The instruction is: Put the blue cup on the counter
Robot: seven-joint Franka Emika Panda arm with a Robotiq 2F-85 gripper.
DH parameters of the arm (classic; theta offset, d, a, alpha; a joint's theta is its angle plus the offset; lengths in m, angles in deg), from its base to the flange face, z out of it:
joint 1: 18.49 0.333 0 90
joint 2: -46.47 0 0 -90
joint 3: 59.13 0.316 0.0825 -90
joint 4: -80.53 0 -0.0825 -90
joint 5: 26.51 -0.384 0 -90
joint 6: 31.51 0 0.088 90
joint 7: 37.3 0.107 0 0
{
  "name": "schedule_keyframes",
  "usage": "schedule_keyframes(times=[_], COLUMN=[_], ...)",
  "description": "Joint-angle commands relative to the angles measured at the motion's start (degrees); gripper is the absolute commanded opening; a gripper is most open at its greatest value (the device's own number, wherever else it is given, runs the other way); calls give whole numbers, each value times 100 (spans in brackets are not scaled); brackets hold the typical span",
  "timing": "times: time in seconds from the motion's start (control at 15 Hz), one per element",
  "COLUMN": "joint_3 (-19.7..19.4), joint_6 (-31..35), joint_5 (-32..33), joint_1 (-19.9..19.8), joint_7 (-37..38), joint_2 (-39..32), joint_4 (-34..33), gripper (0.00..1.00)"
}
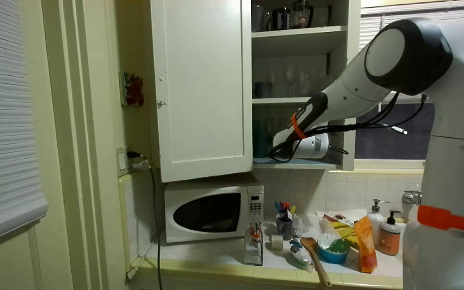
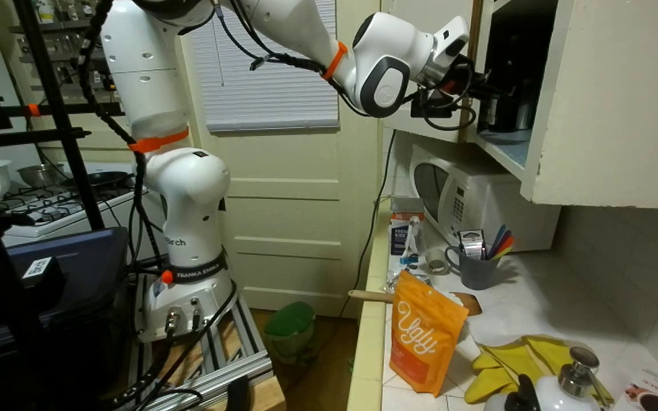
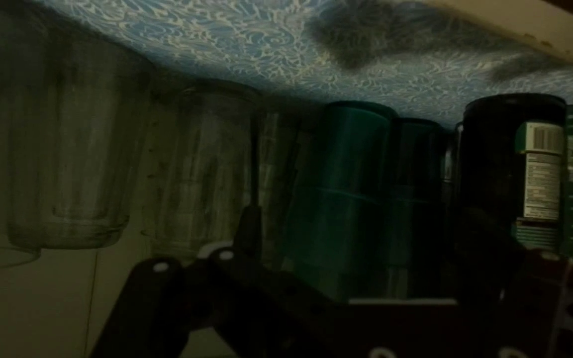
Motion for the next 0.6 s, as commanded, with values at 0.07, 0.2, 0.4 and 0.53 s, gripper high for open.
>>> schedule_keyframes(times=[0.07,0.2,0.4,0.53], joint_3=[-444,-524,-764,-1046], joint_6=[0,0,-348,-706], joint_5=[428,470,774,1000], joint_1=[380,436,638,846], joint_7=[274,276,142,1], joint_2=[240,332,478,653], joint_4=[151,184,243,301], gripper=[100,100,100,100])
